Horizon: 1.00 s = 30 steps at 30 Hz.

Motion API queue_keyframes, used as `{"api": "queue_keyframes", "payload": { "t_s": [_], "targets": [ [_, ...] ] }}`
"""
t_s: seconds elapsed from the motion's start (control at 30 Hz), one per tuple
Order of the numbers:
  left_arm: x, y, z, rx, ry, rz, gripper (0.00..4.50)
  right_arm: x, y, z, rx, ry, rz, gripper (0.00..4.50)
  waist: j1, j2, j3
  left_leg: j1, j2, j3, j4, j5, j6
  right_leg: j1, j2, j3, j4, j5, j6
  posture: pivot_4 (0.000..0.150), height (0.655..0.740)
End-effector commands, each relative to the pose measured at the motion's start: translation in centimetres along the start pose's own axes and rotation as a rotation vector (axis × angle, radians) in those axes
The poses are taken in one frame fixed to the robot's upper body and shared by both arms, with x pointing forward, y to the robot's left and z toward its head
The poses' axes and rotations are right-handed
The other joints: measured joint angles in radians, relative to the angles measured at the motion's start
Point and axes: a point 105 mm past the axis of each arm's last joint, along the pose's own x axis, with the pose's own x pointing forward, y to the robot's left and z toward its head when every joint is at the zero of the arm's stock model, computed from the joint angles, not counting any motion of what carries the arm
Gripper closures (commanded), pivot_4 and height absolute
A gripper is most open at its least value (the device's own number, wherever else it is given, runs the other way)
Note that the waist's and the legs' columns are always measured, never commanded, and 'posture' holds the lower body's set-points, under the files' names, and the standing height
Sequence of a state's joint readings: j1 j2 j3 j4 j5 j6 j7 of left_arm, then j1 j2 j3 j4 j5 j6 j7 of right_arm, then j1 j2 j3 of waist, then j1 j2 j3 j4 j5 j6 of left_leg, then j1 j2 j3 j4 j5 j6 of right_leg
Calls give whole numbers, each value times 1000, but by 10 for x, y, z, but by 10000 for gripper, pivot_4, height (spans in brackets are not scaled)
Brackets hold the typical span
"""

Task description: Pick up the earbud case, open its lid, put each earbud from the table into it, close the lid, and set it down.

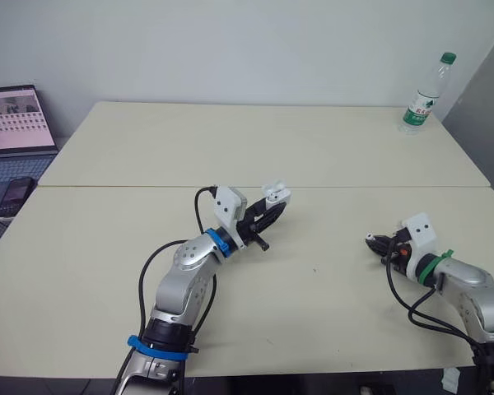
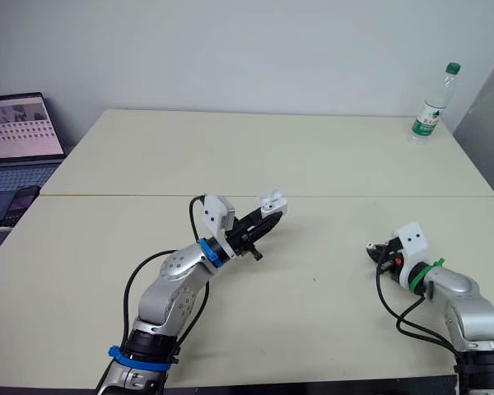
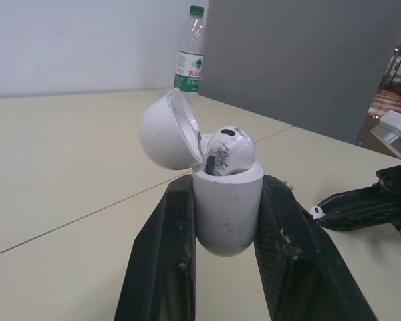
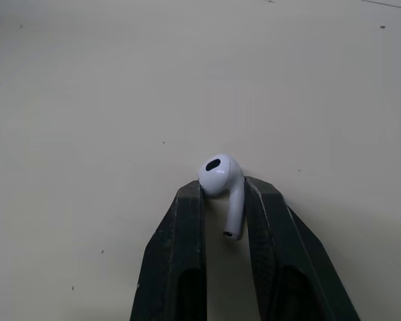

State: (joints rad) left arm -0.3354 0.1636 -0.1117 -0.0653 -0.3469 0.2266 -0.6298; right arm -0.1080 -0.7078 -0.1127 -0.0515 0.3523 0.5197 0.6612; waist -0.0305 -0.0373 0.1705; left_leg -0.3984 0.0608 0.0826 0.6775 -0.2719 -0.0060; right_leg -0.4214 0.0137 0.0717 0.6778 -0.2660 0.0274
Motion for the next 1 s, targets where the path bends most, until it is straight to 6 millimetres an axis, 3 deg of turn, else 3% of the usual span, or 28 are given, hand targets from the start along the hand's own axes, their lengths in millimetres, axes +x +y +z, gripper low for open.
{"api": "queue_keyframes", "payload": {
  "t_s": [0.03, 0.17, 0.33, 0.6, 0.83, 1.0],
  "targets": [
    [1, -3, 13, 39, -42, -15, 37104, -20, 12, 14, -201, 20, 170, 40600, 1, 0, 0, 0, 0, 0, 0, 0, 0, 0, 0, 0, 0, 0, 0, 1500, 7362],
    [1, -3, 13, 39, -42, -14, 37104, -52, 33, 4, -527, 133, 483, 40600, 1, 0, 0, 0, 0, -1, -1, 0, 0, 1, 0, -1, -2, -1, 1, 1500, 7362],
    [4, 0, 14, 46, -51, 0, 37104, -75, 43, -15, -747, 260, 791, 40600, -2, -1, 1, 2, 0, 0, 0, 0, 0, 2, 0, 0, -1, -2, 4, 1500, 7362],
    [1, 1, 15, 58, -61, 30, 37104, -63, 33, -25, -902, 276, 928, 40600, -1, -1, 1, 5, 0, 1, 1, 0, 0, 3, 0, 0, 1, 0, 0, 1500, 7362],
    [-1, 3, 16, 70, -60, 46, 37104, -55, 24, -31, -832, 282, 883, 40600, -1, -1, 1, 8, 0, 1, 1, 0, 0, 7, 0, 0, 1, 0, -1, 1500, 7362],
    [0, 2, 14, 74, -55, 38, 37104, -56, 17, -32, -837, 333, 849, 22771, 1, -1, 1, 17, 0, 1, 1, 0, 0, 16, -2, 0, 0, 0, -1, 1500, 7362]
  ]
}}
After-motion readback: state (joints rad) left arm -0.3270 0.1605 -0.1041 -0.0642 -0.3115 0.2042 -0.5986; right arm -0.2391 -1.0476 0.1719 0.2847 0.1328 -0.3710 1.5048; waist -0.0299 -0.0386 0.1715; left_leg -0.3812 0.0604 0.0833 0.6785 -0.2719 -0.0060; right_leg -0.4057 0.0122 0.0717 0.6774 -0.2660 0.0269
